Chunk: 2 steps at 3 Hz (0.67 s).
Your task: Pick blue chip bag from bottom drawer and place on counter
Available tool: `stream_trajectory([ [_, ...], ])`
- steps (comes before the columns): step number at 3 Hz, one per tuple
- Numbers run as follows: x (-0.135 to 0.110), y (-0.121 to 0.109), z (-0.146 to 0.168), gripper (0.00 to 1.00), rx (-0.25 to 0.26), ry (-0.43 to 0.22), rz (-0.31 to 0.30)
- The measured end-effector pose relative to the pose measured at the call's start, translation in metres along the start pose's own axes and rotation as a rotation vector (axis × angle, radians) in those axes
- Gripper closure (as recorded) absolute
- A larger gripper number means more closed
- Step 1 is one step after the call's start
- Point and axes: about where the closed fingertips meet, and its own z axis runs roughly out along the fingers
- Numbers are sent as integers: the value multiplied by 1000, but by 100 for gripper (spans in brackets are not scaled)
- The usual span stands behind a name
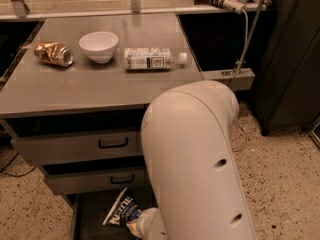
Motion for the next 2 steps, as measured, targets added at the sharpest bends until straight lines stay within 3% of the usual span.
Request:
stream_trajectory([
  [2, -20, 0, -20, 100, 20, 26, -38],
])
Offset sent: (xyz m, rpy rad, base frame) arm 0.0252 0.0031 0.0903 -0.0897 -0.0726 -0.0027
